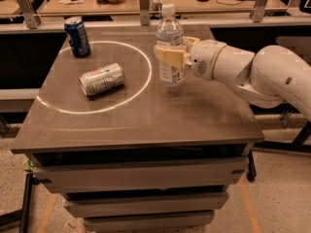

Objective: Place blue plastic bottle upright

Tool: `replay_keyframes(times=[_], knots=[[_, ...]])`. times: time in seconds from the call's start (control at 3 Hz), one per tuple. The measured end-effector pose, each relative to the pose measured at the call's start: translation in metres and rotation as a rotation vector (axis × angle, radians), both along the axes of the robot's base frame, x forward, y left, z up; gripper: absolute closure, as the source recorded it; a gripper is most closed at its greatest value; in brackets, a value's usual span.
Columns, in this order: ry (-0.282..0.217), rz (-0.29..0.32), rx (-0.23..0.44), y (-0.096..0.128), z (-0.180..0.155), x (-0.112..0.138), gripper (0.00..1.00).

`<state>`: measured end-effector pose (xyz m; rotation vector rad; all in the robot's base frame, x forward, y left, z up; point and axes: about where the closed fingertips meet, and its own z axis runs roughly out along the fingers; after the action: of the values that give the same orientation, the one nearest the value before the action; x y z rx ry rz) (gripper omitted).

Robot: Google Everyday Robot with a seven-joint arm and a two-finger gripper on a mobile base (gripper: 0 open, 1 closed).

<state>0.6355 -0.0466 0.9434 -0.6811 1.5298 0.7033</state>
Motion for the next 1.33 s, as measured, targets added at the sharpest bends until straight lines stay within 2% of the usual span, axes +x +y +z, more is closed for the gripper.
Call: replay_keyframes(times=[1.0,1.33], knots=[[-0.053,-0.046,0.063,-0.002,-0.03,-0.006,1.0],[-0.054,-0.041,0.063,0.001,-0.029,-0.007,0.81]])
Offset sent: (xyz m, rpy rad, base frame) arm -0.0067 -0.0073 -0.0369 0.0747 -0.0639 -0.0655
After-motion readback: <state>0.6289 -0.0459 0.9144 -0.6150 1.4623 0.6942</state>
